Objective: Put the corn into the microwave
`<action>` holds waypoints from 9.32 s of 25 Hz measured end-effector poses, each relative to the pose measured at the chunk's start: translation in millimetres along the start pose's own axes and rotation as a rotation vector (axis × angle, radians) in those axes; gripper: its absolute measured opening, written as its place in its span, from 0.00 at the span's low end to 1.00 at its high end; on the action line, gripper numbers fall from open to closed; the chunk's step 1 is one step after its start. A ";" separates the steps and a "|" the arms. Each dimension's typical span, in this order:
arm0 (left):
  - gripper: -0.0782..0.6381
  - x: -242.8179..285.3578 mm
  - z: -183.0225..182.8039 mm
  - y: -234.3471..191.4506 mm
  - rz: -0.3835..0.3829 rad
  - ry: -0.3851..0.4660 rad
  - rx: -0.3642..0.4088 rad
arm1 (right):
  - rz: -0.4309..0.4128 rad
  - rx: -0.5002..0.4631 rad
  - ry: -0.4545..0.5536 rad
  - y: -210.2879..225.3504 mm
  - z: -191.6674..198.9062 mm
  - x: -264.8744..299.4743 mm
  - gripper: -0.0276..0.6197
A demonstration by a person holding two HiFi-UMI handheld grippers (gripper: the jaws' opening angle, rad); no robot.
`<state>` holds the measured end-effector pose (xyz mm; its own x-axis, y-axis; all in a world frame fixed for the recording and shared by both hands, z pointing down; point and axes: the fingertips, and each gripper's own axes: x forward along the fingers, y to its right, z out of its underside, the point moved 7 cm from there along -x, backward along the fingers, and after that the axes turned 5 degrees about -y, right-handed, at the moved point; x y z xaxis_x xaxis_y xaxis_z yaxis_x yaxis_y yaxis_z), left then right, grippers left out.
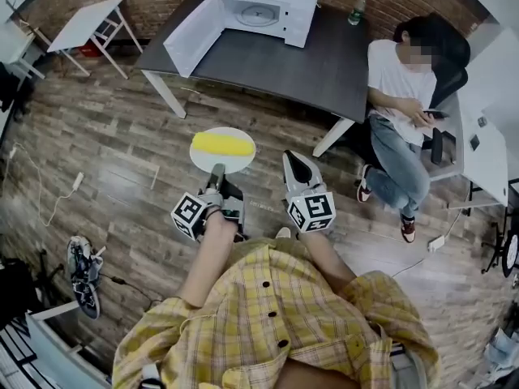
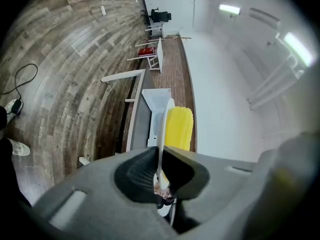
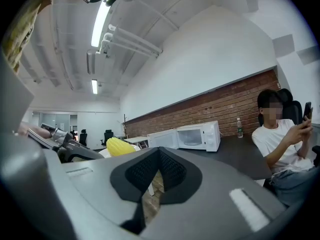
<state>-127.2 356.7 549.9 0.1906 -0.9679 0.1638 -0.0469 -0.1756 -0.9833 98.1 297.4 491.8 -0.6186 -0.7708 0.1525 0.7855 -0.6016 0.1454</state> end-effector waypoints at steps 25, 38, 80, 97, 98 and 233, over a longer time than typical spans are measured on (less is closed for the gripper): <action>0.14 17.2 70.0 9.9 0.040 0.066 -0.014 | -0.104 -0.115 0.033 41.9 -17.7 -38.6 0.05; 0.14 73.7 50.8 -3.2 0.015 0.067 -0.011 | -0.091 -0.100 -0.006 81.3 -14.9 4.3 0.05; 0.14 350.2 -157.7 81.0 -0.025 -0.230 0.028 | 0.196 0.013 -0.045 129.0 -90.3 325.4 0.04; 0.14 409.0 -149.2 81.4 -0.023 -0.236 0.038 | 0.191 0.015 -0.017 171.6 -92.8 354.0 0.04; 0.14 413.7 -148.1 82.4 -0.021 -0.235 0.040 | 0.188 0.014 -0.017 175.1 -92.3 355.6 0.04; 0.36 748.9 -179.8 -15.0 -0.293 -0.174 -0.038 | 0.122 0.025 -0.120 299.2 -74.2 453.1 0.04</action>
<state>-160.1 -397.9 701.5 0.3655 -0.8308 0.4197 -0.0014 -0.4513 -0.8924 54.4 -247.3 531.9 -0.5178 -0.8062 0.2862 0.8551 -0.4984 0.1430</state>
